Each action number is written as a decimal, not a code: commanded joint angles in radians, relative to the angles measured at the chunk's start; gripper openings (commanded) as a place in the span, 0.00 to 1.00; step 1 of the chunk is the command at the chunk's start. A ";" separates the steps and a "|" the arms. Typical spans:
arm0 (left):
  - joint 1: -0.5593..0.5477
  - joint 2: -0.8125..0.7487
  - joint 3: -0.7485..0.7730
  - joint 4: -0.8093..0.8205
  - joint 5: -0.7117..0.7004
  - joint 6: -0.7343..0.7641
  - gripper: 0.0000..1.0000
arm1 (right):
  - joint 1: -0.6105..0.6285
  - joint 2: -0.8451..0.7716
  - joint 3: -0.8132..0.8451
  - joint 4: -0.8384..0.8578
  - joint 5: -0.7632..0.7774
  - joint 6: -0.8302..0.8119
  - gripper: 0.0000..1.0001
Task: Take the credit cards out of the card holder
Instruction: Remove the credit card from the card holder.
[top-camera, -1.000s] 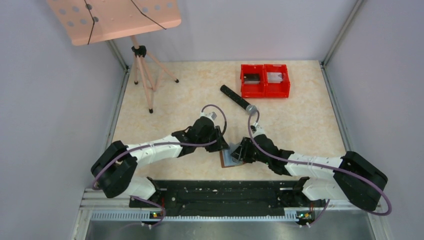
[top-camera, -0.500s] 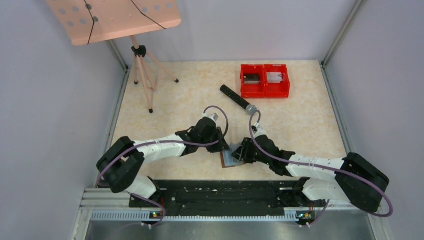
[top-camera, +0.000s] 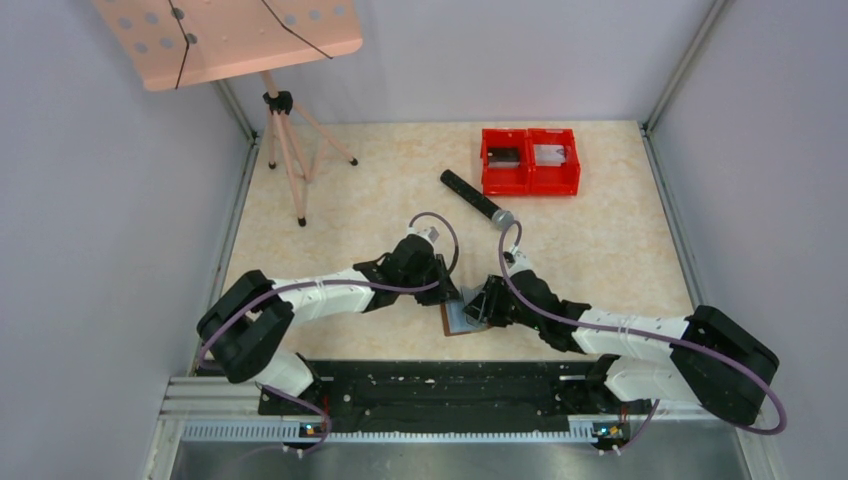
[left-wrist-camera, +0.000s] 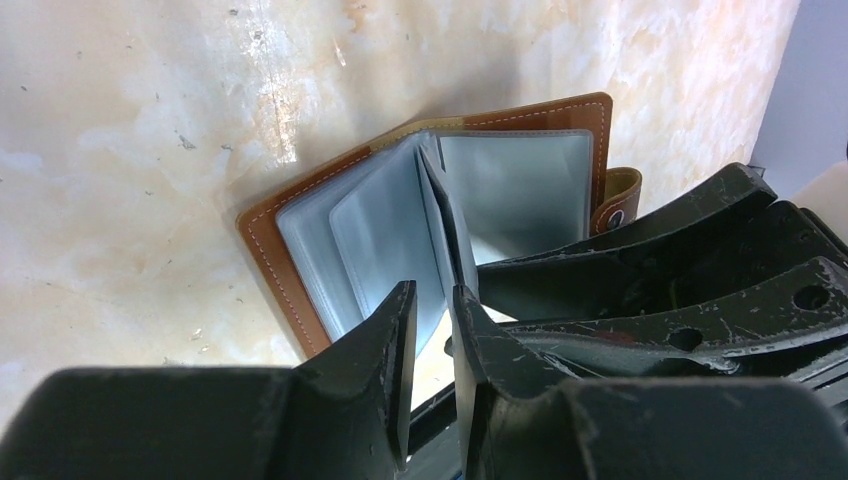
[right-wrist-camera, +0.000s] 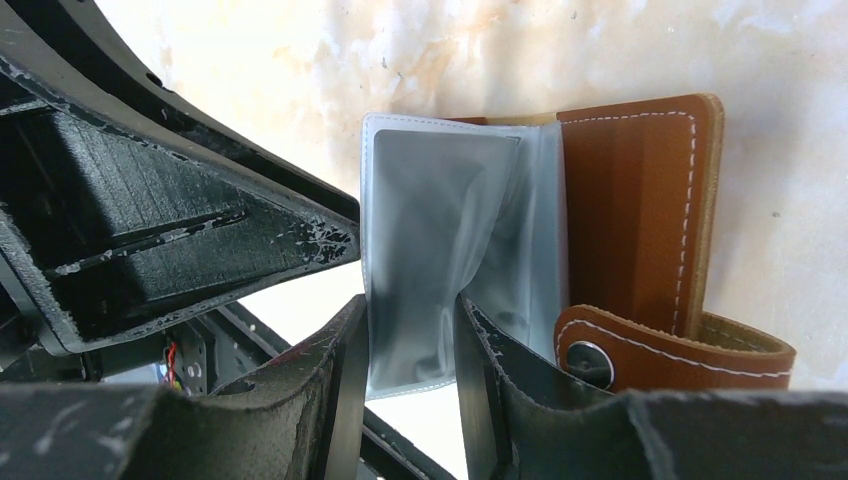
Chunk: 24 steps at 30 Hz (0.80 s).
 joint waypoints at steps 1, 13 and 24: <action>-0.004 0.018 0.027 0.058 0.003 0.005 0.24 | -0.002 -0.017 -0.009 -0.007 0.018 -0.005 0.35; -0.004 0.051 0.041 0.071 0.019 0.005 0.23 | -0.002 -0.016 -0.008 -0.007 0.014 -0.009 0.35; -0.003 0.077 0.052 0.083 0.074 -0.008 0.21 | -0.003 -0.018 -0.005 -0.015 0.011 -0.014 0.35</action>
